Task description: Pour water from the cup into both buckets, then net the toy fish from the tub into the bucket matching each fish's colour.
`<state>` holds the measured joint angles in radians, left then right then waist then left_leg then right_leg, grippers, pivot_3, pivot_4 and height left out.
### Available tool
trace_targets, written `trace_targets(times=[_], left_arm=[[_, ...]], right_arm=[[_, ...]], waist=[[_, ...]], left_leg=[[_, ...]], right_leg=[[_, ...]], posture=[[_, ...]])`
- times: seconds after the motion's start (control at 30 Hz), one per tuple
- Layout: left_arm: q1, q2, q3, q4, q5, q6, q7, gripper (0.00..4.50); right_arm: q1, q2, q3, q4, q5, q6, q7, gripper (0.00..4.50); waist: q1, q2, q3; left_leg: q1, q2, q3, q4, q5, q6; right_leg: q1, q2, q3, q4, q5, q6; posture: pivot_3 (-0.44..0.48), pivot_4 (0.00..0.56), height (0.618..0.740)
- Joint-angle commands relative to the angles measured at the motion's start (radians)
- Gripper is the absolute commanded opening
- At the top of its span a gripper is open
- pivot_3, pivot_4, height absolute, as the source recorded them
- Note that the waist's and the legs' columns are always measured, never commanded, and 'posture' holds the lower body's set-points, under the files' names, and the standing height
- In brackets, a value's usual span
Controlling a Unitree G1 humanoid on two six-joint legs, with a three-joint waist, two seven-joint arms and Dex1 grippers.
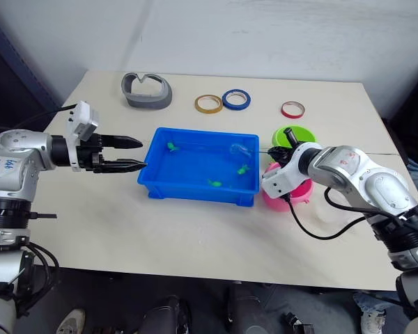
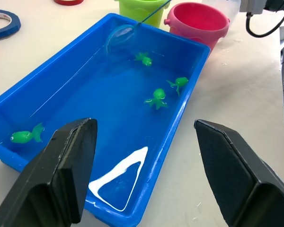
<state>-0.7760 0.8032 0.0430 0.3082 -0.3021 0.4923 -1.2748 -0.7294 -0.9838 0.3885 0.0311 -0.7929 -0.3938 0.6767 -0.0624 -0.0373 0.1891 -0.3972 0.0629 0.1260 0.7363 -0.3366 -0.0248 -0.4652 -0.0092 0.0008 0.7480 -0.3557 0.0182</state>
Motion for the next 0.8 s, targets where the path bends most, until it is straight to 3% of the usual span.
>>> trace_targets(times=[0.03,0.43,0.63,0.8], left_arm=[[0.002,0.025,0.041,-0.047,-0.031,0.006,0.009,3.60],[0.019,0.015,0.046,-0.069,-0.051,0.014,0.031,3.60],[0.018,0.009,0.042,-0.064,-0.053,0.009,0.036,3.60],[0.021,0.008,0.042,-0.069,-0.057,0.010,0.040,3.60]], right_arm=[[-0.005,-0.012,-0.034,-0.023,0.026,-0.018,0.037,0.00],[0.071,-0.052,-0.140,-0.207,0.353,0.263,0.475,0.00],[0.129,0.000,-0.189,-0.355,0.539,0.633,0.615,0.00],[0.138,0.070,-0.190,-0.424,0.611,0.981,0.613,0.00]], waist=[[0.001,0.000,0.000],[0.008,0.000,0.000],[0.010,0.000,0.000],[0.005,0.000,0.000]], left_leg=[[0.000,0.000,0.000,0.000,0.000,0.000],[0.000,0.000,-0.001,0.000,0.000,0.000],[0.000,0.000,-0.002,0.000,0.000,0.001],[0.000,0.000,-0.002,0.000,0.000,0.001]], right_leg=[[0.000,0.000,0.000,0.000,0.000,0.000],[0.001,-0.001,-0.001,-0.001,0.000,0.000],[0.002,-0.001,-0.002,-0.002,0.000,0.000],[0.002,-0.001,-0.002,-0.002,0.000,0.000]], posture=[[0.000,0.150,0.693],[0.000,0.150,0.693],[0.000,0.150,0.693],[0.000,0.150,0.693]])
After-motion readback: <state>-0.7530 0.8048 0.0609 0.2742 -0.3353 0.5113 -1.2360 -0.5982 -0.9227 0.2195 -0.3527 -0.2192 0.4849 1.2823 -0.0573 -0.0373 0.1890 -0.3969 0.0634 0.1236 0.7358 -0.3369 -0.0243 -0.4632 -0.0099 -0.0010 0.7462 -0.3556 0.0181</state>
